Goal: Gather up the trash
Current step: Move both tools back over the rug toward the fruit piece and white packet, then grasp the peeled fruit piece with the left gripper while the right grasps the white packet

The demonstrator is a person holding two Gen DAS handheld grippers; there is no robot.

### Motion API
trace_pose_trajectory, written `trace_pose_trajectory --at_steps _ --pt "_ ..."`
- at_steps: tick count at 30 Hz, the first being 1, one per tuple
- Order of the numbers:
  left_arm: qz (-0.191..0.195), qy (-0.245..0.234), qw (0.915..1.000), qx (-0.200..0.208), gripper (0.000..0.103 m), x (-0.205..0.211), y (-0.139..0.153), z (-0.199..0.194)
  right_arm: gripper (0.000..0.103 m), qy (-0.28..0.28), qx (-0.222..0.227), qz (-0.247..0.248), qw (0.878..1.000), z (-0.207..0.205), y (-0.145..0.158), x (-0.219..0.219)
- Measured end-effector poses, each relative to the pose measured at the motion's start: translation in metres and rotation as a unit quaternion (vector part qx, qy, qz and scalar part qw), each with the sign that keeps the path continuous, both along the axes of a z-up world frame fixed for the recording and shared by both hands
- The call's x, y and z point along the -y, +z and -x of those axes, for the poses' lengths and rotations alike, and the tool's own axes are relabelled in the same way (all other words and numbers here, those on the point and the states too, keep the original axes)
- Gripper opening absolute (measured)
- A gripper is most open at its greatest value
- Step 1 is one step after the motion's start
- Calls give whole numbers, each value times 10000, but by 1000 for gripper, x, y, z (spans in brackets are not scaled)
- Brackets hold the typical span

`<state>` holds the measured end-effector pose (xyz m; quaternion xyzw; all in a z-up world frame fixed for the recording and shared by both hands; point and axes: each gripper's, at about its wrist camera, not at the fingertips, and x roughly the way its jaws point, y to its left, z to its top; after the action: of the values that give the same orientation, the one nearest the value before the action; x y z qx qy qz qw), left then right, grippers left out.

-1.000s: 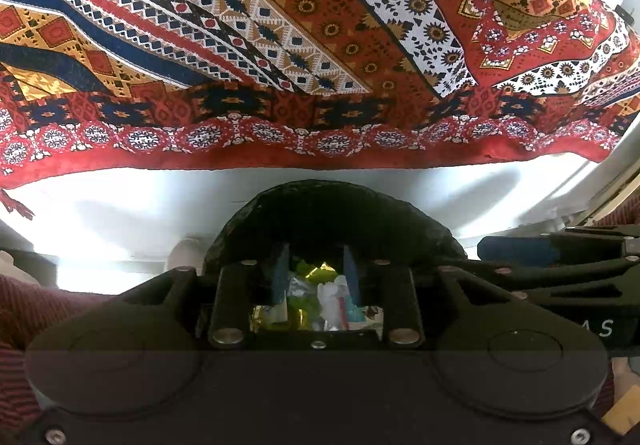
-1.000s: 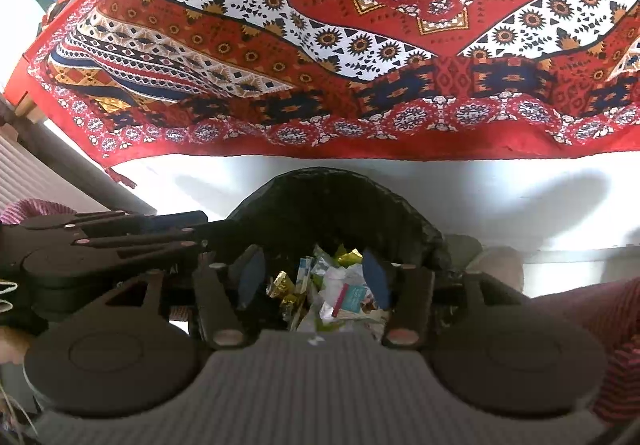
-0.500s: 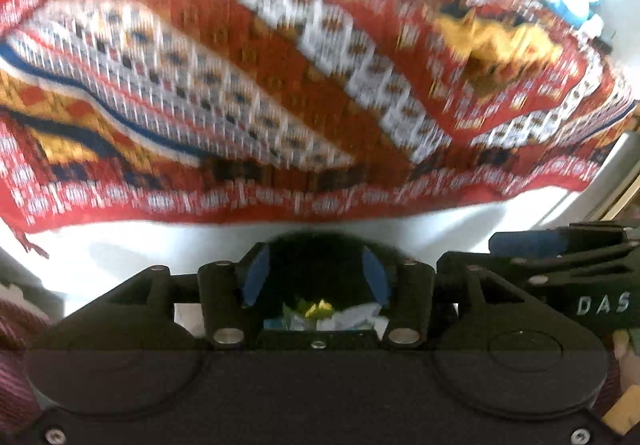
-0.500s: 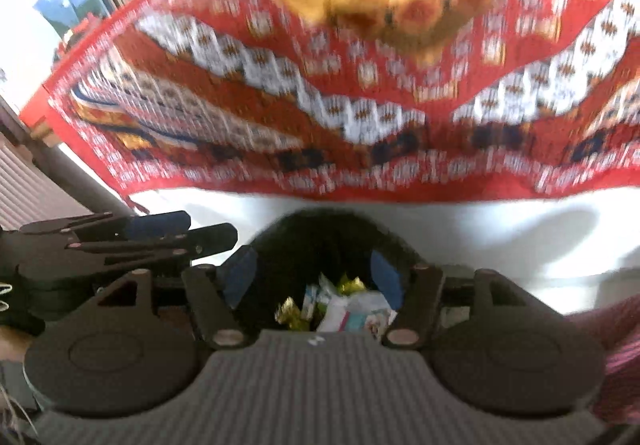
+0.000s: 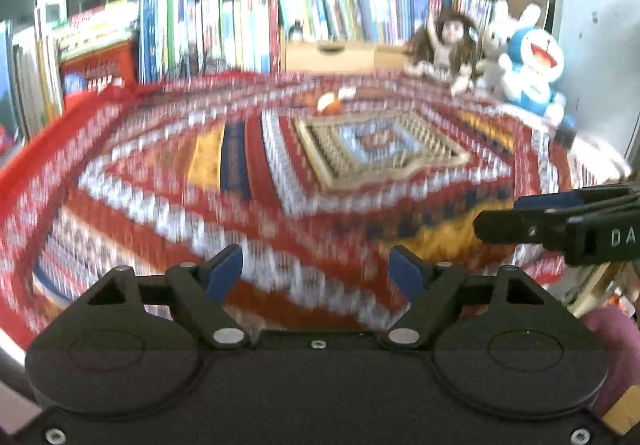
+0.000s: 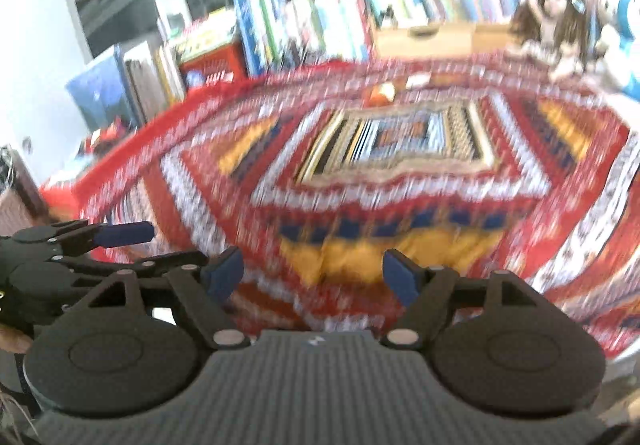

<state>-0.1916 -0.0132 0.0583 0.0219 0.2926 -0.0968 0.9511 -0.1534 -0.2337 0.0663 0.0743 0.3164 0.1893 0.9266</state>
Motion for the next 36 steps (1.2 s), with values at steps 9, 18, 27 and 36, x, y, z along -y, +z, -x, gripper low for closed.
trace_pose_trajectory --at_steps 9,18,27,36 --pt "115 -160 9991 379 85 8 68 -53 84 -446 739 0 9963 -39 64 31" --pt "128 -208 9982 546 87 31 109 -126 84 -760 971 315 9919 -101 104 49" --pt "95 -190 9992 332 89 52 92 -223 84 -847 721 352 9932 -185 99 62" --pt "194 43 9995 -242 85 54 24 -325 72 -921 -51 493 9945 -284 65 57"
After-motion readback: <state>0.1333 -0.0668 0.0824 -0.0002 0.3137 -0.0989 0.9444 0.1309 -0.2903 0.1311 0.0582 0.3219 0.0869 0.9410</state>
